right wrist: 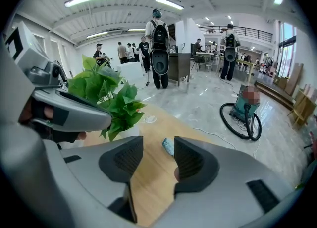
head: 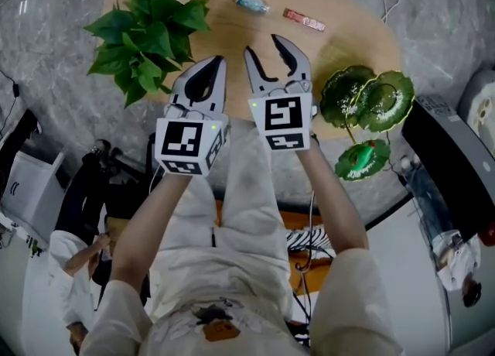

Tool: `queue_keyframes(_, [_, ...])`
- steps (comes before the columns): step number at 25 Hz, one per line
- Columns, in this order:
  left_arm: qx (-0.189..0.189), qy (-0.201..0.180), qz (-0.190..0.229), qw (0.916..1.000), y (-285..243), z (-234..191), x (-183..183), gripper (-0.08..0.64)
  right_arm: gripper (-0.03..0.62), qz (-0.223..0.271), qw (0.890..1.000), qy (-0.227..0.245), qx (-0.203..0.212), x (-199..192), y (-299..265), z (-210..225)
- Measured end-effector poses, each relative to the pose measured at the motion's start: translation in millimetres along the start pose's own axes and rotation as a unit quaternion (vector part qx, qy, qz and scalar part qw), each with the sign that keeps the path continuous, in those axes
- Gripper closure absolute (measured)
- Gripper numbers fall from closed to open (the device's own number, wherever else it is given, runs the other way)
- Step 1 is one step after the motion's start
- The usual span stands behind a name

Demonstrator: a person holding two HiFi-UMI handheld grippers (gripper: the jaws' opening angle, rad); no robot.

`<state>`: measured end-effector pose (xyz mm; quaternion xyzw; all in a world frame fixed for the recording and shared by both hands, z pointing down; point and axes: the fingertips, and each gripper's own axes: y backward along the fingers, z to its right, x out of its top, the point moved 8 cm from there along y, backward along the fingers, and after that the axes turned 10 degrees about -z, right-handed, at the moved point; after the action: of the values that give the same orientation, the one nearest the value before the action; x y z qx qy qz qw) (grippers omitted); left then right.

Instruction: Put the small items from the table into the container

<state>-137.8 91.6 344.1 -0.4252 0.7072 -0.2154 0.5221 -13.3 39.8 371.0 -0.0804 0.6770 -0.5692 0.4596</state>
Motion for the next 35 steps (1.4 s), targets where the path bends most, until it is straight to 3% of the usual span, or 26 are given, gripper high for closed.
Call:
queue_keyframes(17, [0.019, 0.044, 0.003, 0.9989, -25.8, 1.9, -4.1, 0.560, 0.382, -0.022, 0.999, 0.043, 0.019, -4.1, -42.3, 25.7])
queue_keyframes(35, [0.027, 0.051, 0.006, 0.9983, -39.8, 2.8, -2.7, 0.560, 0.362, -0.050, 0.997, 0.058, 0.026, -23.2, -93.4, 44.5])
